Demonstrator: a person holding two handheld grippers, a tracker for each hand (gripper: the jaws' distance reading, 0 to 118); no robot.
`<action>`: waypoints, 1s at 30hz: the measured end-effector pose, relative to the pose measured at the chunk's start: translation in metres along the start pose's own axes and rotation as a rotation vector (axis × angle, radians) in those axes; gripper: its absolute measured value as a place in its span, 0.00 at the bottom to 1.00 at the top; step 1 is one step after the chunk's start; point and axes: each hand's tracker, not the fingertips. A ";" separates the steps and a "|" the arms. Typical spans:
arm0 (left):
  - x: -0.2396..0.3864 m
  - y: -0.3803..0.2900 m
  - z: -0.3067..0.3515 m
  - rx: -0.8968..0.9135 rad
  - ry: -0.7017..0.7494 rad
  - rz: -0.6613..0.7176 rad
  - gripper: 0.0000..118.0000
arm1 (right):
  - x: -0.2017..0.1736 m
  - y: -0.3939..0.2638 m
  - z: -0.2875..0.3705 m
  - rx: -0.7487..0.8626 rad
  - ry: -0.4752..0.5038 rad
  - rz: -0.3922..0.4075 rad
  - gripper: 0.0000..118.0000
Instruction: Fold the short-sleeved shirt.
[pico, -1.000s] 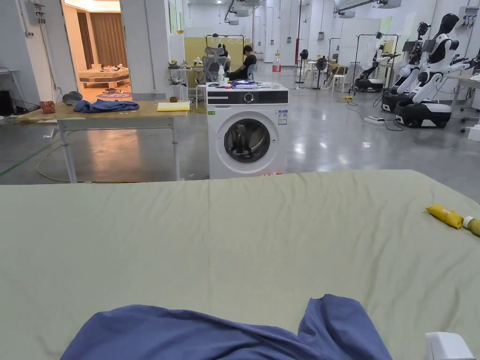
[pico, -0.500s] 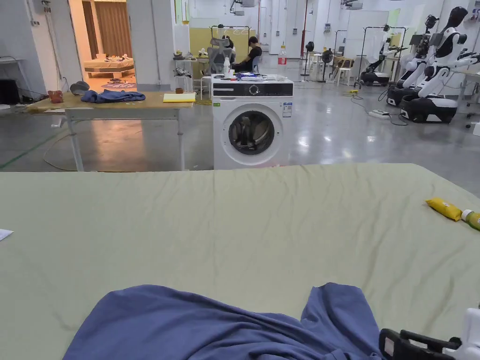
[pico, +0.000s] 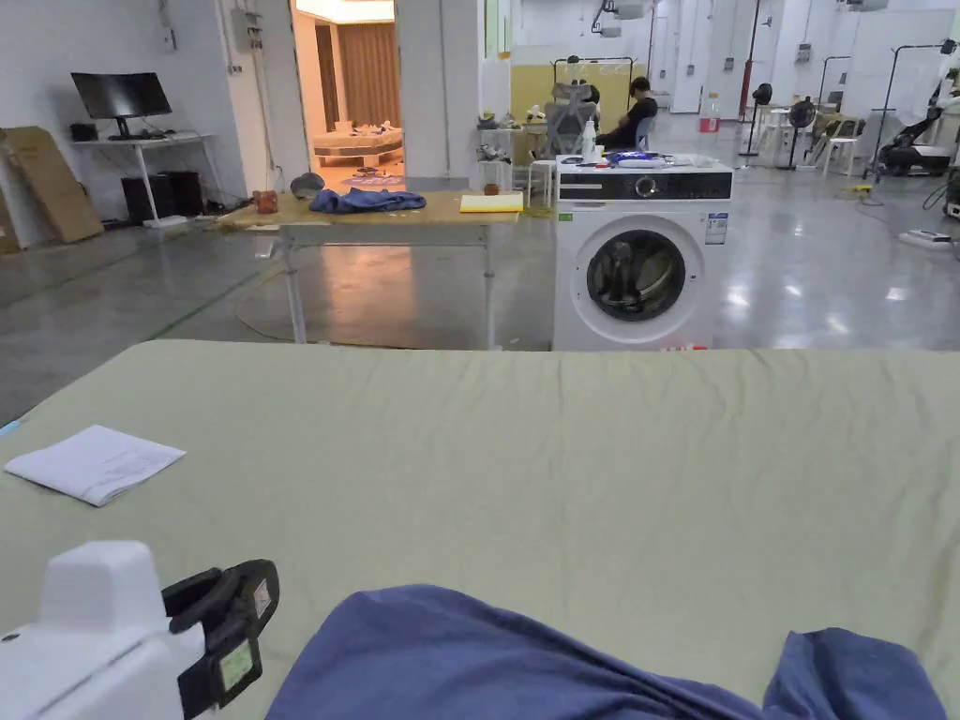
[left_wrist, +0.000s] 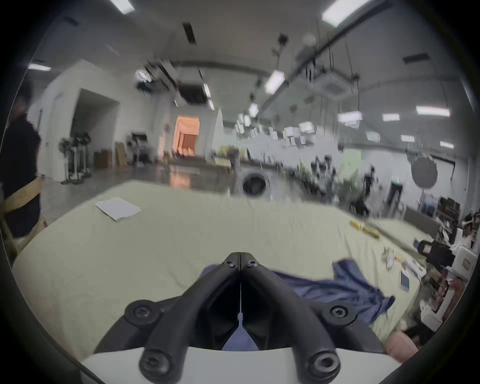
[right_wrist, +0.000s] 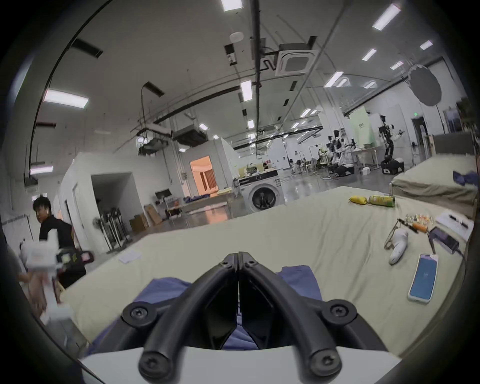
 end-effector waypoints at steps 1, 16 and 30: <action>-0.010 0.015 -0.028 -0.112 -0.010 -0.002 0.00 | -0.002 0.000 -0.004 -0.014 0.007 0.020 0.00; -0.079 -0.051 -0.311 -0.615 0.125 -0.082 0.86 | 0.023 -0.020 -0.067 -0.173 0.015 -0.009 0.00; -0.040 -0.068 -0.242 -0.515 -0.063 -0.220 0.00 | 0.036 -0.026 -0.070 -0.201 -0.015 -0.020 0.00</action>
